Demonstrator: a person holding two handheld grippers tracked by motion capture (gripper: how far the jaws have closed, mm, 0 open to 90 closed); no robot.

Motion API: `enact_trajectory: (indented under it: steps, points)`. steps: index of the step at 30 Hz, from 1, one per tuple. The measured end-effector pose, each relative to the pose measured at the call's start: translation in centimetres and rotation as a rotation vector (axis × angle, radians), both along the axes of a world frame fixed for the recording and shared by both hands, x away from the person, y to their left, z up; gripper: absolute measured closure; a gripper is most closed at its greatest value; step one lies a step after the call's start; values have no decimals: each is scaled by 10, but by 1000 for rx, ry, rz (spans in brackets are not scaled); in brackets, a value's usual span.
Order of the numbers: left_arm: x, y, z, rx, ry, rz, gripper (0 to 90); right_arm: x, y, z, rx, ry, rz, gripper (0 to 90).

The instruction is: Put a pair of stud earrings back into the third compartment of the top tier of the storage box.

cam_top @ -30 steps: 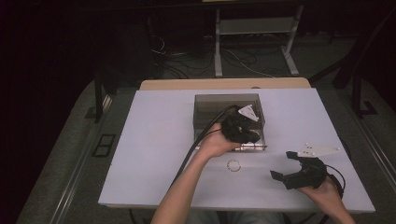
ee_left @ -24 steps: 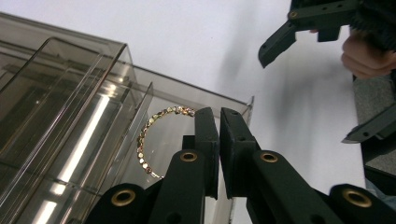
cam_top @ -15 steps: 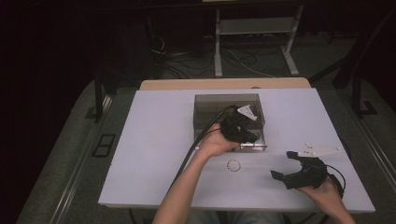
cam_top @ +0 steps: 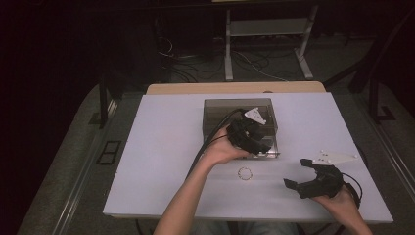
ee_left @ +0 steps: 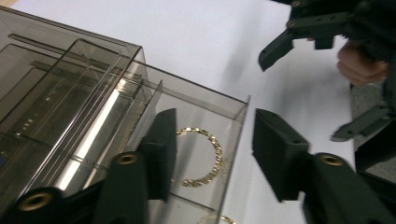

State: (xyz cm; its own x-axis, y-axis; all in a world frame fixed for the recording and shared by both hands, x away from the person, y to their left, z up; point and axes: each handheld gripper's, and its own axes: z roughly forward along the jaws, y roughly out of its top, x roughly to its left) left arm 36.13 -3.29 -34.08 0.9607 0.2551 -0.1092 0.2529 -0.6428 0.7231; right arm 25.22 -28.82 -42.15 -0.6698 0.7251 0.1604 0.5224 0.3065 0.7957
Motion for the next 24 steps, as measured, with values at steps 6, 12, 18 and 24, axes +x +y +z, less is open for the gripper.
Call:
enact_trajectory:
  steps: [6, 12, 18, 24]
  points:
    - [-9, 10, 10, -43, 6, 23, 236, 0, 1, 0, 3, 7, -2, 3]
    - [-20, 13, 15, -48, -17, 29, 51, -1, 1, 0, 2, 7, 0, 3]
    - [-32, 14, 16, -31, -65, 50, 1, -1, 0, 0, 2, 3, 0, 3]
    - [-42, 16, 16, -35, -96, 47, 0, -1, 1, 0, 3, 8, -2, 3]
